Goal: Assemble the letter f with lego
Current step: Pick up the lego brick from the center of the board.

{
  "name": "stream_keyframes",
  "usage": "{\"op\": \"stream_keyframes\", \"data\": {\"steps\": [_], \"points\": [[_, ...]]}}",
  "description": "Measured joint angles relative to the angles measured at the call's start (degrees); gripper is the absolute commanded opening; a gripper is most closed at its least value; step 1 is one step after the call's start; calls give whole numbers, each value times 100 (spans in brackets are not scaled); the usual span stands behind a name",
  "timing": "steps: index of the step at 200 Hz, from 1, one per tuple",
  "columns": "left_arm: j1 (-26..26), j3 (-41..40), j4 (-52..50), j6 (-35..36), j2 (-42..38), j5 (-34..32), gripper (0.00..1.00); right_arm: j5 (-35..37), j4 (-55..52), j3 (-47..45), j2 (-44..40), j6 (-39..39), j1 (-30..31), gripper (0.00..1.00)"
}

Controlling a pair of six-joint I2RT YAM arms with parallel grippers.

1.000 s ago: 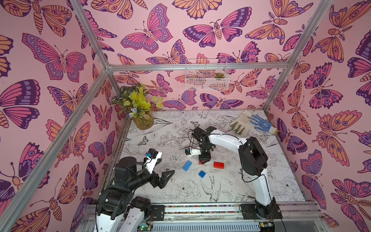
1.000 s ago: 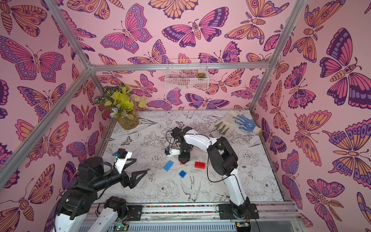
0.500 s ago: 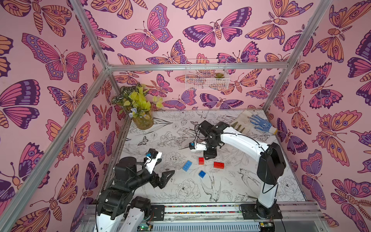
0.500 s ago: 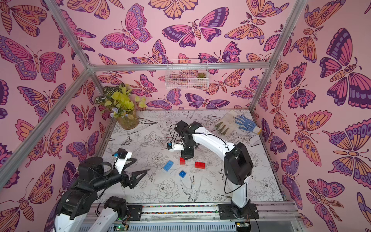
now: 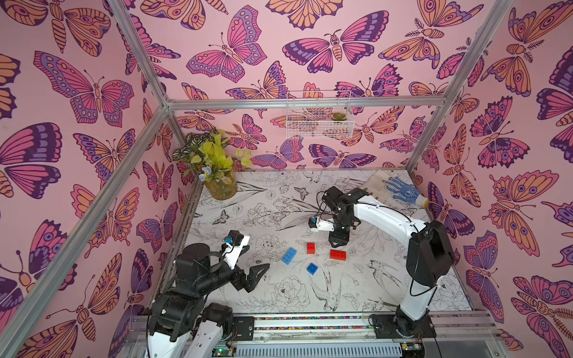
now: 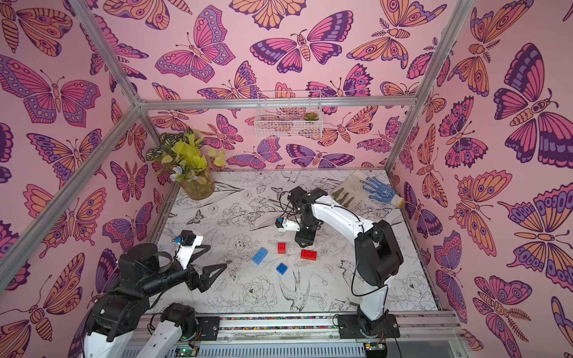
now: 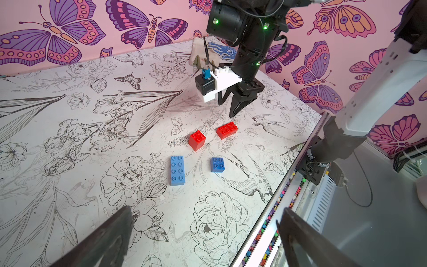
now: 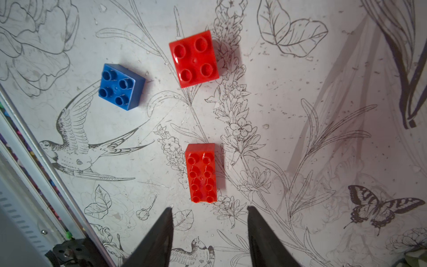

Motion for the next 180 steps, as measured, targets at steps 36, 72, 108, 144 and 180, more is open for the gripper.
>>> {"op": "stream_keyframes", "data": {"steps": [36,72,108,144,180], "points": [[-13,0,2,0,-31,0,100,-4,291,-393,0,24,-131,53],[-13,-2,2,0,-28,2,100,26,487,-772,74,142,-170,53],[-13,-2,2,0,-28,2,100,26,675,-988,101,216,-170,53],[-13,-2,2,0,-28,2,100,22,828,-1054,116,310,-170,53],[-17,-2,2,0,-28,2,100,17,984,-1231,116,378,-170,53]]}}
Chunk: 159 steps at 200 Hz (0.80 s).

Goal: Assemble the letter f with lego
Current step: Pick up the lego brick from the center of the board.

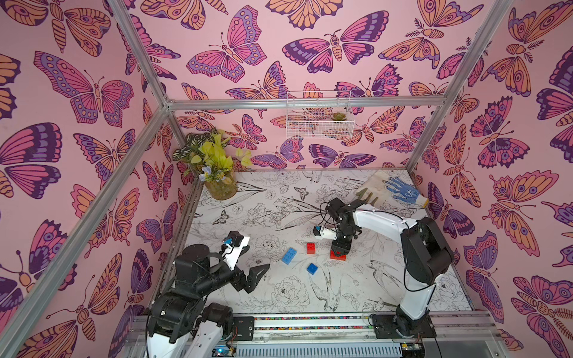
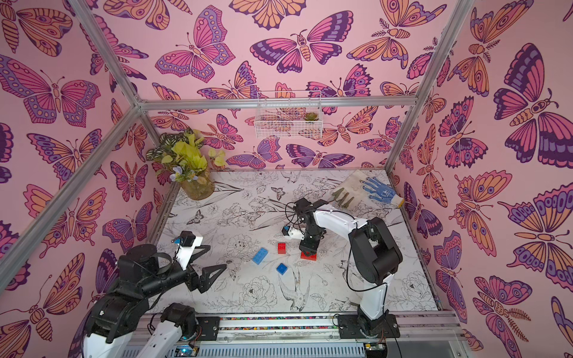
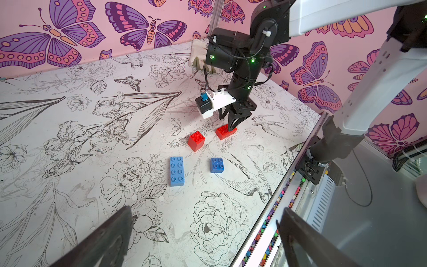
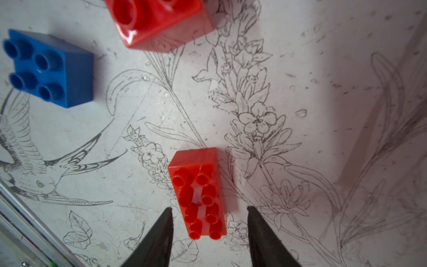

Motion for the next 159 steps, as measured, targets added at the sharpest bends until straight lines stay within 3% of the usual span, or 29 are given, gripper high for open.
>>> {"op": "stream_keyframes", "data": {"steps": [159], "points": [[0,0,0,0,0,0,100,0,166,-260,0,227,116,51]]}}
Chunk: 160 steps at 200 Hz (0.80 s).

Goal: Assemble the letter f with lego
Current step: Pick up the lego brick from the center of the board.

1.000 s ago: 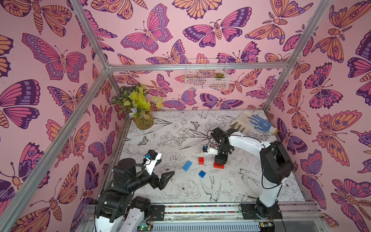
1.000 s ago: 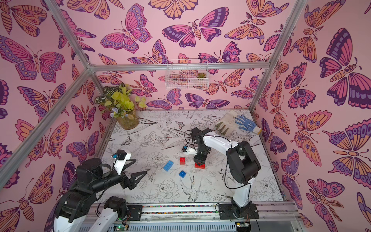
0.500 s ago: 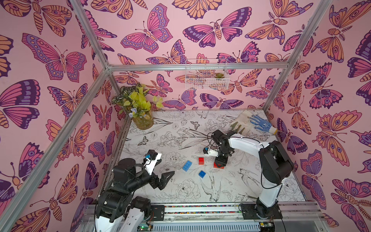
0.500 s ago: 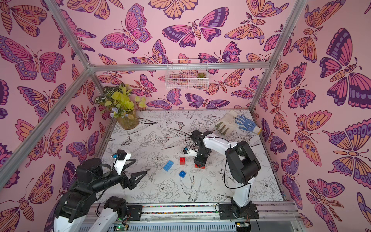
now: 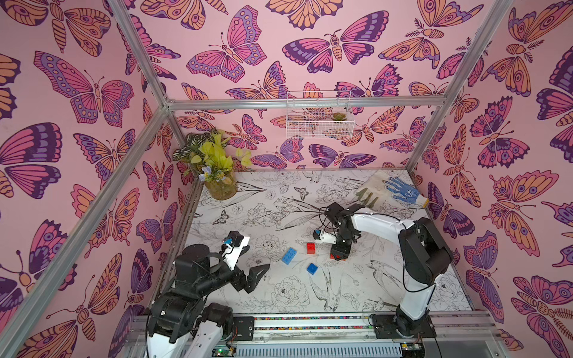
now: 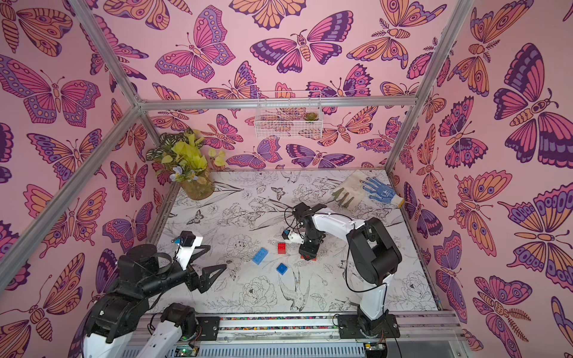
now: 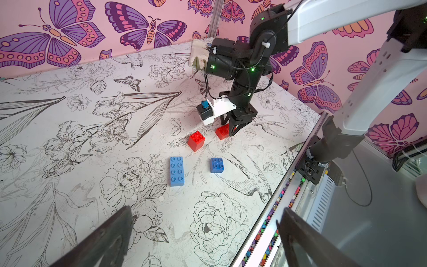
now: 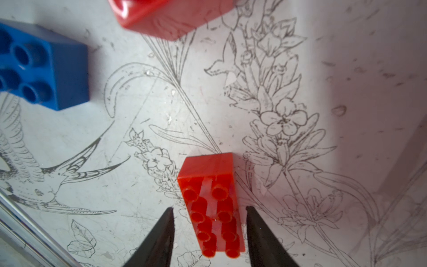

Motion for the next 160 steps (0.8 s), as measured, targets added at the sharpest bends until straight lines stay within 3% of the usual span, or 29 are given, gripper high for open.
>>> {"op": "stream_keyframes", "data": {"steps": [160], "points": [[-28,0,0,0,11,9,100,2,46,0,103,28,0,44]]}}
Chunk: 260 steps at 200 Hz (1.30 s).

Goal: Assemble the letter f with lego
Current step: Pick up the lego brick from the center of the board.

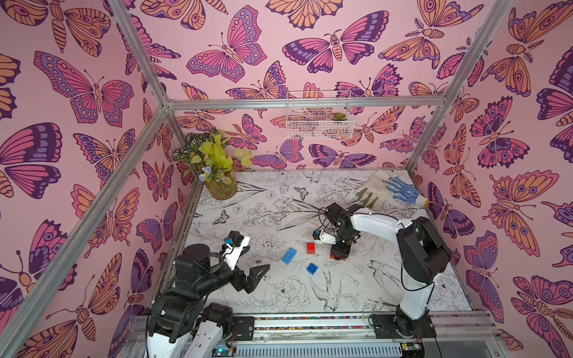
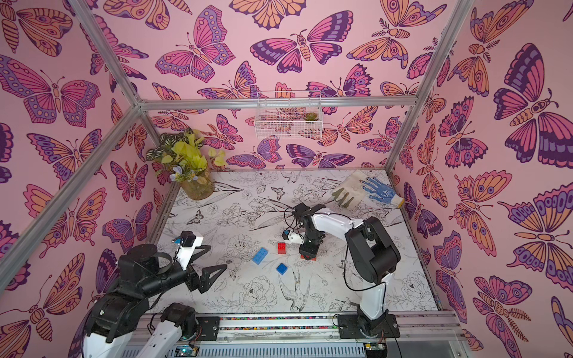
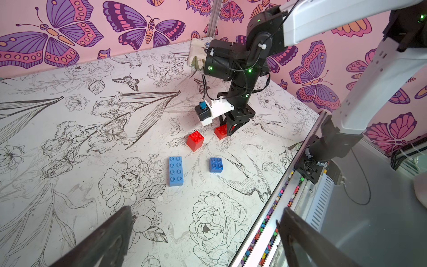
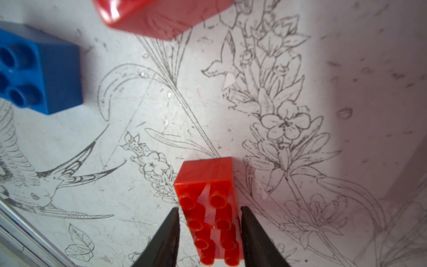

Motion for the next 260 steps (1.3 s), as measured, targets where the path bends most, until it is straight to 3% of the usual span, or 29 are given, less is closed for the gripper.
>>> {"op": "stream_keyframes", "data": {"steps": [52,162,260], "points": [[-4,0,0,0,0,2,100,-7,20,-2,26,15,0,32],[-4,0,0,0,0,2,100,-4,-151,87,-227,17,114,29],[-4,0,0,0,0,4,100,-48,-730,1320,-444,-173,599,28]]}}
